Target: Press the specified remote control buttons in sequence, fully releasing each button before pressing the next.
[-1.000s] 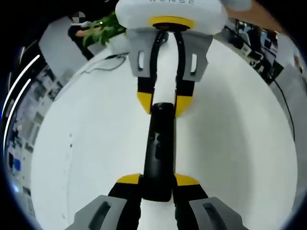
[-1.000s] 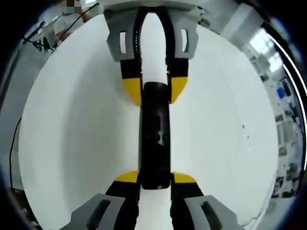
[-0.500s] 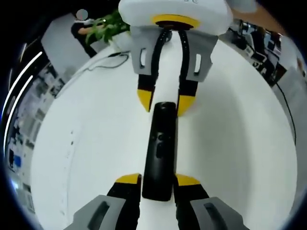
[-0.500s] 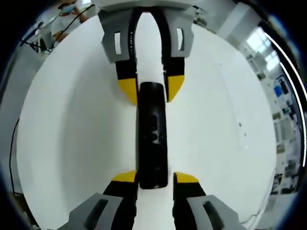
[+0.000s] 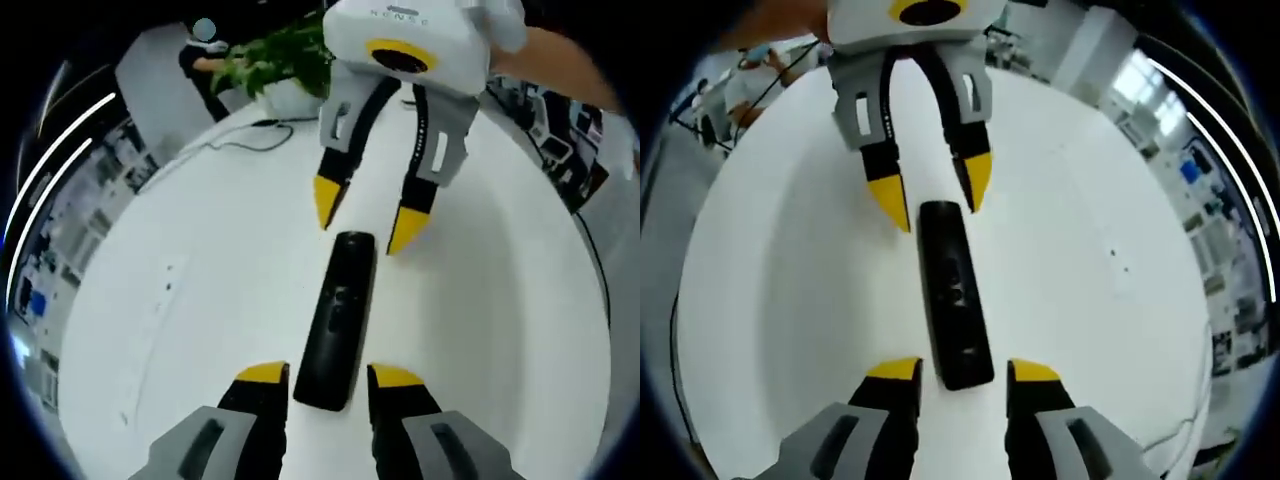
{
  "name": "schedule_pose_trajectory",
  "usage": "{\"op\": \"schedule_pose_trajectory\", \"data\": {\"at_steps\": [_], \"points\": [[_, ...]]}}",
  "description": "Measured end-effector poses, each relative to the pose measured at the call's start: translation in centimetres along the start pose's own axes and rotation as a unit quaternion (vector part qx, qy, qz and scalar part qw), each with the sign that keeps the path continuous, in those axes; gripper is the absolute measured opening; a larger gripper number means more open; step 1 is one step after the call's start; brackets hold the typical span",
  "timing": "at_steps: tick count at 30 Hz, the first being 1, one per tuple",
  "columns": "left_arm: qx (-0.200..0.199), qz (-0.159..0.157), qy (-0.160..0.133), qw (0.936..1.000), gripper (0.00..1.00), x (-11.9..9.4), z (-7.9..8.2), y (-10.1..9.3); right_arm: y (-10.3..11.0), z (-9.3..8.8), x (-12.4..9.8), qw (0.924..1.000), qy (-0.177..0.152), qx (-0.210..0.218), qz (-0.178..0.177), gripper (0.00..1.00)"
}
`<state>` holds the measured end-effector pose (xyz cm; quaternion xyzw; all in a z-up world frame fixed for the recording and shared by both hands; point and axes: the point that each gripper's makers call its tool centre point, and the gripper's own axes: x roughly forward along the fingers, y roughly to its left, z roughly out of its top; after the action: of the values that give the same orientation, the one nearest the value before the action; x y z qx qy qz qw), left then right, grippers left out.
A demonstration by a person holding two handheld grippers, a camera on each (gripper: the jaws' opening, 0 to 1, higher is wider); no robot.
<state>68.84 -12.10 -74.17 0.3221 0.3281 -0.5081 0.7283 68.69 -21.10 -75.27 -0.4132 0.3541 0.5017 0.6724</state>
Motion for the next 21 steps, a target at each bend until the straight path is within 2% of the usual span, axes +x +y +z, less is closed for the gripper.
{"op": "schedule_pose_trajectory", "data": {"at_steps": [4,9,14,19,21], "points": [[-0.034,0.006,-0.034,0.9988,0.30,-1.2,0.8,-0.8,0.1,0.2,-1.1,0.9995,-0.018,0.023,-0.014,0.31],[-0.047,0.014,-0.044,0.9978,0.30,-2.5,0.9,-1.9,1.0,0.6,-2.7,0.9962,-0.051,0.064,-0.029,0.31],[-0.117,0.015,-0.100,0.9880,0.30,-4.3,2.2,-3.3,2.1,0.5,-4.5,0.9925,-0.071,0.089,-0.045,0.31],[-0.129,0.036,-0.113,0.9845,0.31,-6.2,2.0,-4.4,3.3,0.0,-6.1,0.9885,-0.085,0.110,-0.059,0.32],[-0.150,0.039,-0.126,0.9799,0.31,-7.0,2.2,-5.1,4.0,-0.1,-6.9,0.9871,-0.090,0.116,-0.064,0.33]]}}
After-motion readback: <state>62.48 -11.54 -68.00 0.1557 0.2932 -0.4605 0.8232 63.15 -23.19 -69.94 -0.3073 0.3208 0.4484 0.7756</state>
